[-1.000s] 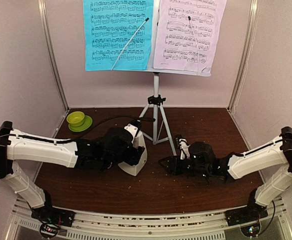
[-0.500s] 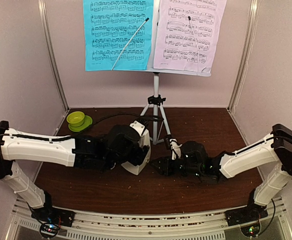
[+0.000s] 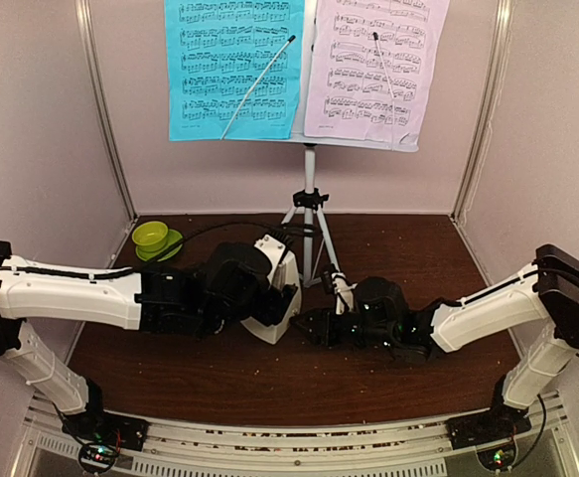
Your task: Set up the instrument practice props
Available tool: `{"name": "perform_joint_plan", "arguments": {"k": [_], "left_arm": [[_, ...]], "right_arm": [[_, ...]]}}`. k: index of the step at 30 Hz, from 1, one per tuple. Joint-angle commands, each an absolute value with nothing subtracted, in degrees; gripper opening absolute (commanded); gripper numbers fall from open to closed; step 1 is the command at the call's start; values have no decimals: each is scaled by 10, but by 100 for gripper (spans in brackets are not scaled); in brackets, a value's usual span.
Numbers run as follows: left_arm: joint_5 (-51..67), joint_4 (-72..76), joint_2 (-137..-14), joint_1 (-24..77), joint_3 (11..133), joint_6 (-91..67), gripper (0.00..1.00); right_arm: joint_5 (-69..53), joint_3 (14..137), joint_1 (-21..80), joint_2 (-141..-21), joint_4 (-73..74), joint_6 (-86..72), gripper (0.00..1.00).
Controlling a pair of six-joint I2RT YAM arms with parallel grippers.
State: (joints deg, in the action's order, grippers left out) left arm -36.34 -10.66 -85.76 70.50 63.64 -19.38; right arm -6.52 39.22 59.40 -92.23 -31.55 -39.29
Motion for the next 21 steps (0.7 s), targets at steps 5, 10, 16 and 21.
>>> {"name": "perform_joint_plan", "arguments": {"k": [5, 10, 16, 21], "left_arm": [[-358, -13, -816, 706, 633, -175, 31], [-345, 8, -805, 705, 619, -170, 29], [-330, 21, -805, 706, 613, -170, 29], [-330, 29, -800, 706, 607, -163, 28]], "right_arm": [[-44, 413, 596, -934, -316, -396, 42], [-43, 421, 596, -937, -317, -392, 24], [-46, 423, 596, -937, -321, -390, 10], [-40, 418, 595, -933, -321, -393, 0]]}}
